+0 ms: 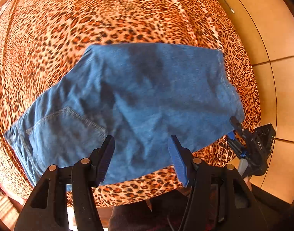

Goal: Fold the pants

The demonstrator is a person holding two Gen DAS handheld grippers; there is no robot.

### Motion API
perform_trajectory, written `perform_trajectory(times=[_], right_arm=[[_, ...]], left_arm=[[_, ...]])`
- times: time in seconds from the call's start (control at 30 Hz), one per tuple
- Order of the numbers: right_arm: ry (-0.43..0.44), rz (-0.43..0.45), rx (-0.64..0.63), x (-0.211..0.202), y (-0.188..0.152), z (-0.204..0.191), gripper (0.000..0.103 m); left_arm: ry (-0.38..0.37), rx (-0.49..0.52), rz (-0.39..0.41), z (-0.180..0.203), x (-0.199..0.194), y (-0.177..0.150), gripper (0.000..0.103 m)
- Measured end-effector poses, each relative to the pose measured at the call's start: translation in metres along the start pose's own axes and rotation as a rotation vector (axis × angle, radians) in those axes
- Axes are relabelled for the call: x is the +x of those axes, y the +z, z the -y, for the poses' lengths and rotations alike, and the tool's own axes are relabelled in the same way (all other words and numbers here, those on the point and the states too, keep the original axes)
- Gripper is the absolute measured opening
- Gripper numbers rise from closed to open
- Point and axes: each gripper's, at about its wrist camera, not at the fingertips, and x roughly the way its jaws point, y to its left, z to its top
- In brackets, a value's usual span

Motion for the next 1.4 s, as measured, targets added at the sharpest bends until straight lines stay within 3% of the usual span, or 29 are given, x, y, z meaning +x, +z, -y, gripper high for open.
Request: perform_trajectory(times=[0.13, 0.33, 0.47, 0.6, 0.7, 0.83, 0.93, 1.1, 1.2, 1.23, 1.27, 1.33, 1.4], right_arm=[[-0.015, -0.016, -0.088, 0.006, -0.005, -0.008, 0.051], [0.014, -0.002, -0.100, 0.001, -0.010, -0.004, 0.050], [-0.014, 0.018, -0.134, 0.001, -0.015, -0.006, 0.050], [-0.041, 0.049, -0.154, 0.005, -0.020, -0.013, 0.050], [-0.043, 0.064, -0.154, 0.008, -0.026, -0.017, 0.050], [-0.034, 0.086, -0.122, 0.006, -0.026, -0.014, 0.050], [-0.032, 0.106, -0.092, 0.005, -0.029, -0.012, 0.051], [-0.037, 0.127, -0.060, 0.001, -0.030, -0.013, 0.052], [-0.037, 0.140, -0.055, 0.001, -0.030, -0.011, 0.052], [-0.041, 0.144, -0.056, 0.001, -0.030, -0.011, 0.052], [-0.048, 0.147, -0.059, 0.001, -0.031, -0.012, 0.052], [-0.062, 0.150, -0.055, 0.000, -0.030, -0.013, 0.051], [-0.078, 0.150, -0.012, 0.001, -0.029, -0.014, 0.043]], left_arm=[[0.044, 0.095, -0.025, 0.052, 0.016, 0.050, 0.056], [0.058, 0.246, -0.061, 0.121, 0.044, 0.129, 0.056], [0.091, 0.371, -0.091, 0.153, 0.068, 0.169, 0.057], [0.017, 0.442, -0.203, 0.165, 0.100, 0.195, 0.059], [-0.010, 0.473, -0.274, 0.167, 0.122, 0.199, 0.060], [-0.030, 0.600, -0.302, 0.176, 0.130, 0.186, 0.081], [0.008, 0.718, -0.295, 0.185, 0.133, 0.168, 0.086], [0.019, 0.910, -0.302, 0.196, 0.132, 0.126, 0.085], [0.084, 0.970, -0.219, 0.195, 0.130, 0.109, 0.072], [0.095, 0.971, -0.190, 0.198, 0.130, 0.105, 0.059], [0.107, 0.968, -0.161, 0.200, 0.128, 0.101, 0.038], [0.105, 0.936, -0.144, 0.198, 0.122, 0.104, 0.019], [0.088, 0.909, -0.125, 0.194, 0.119, 0.107, 0.014]])
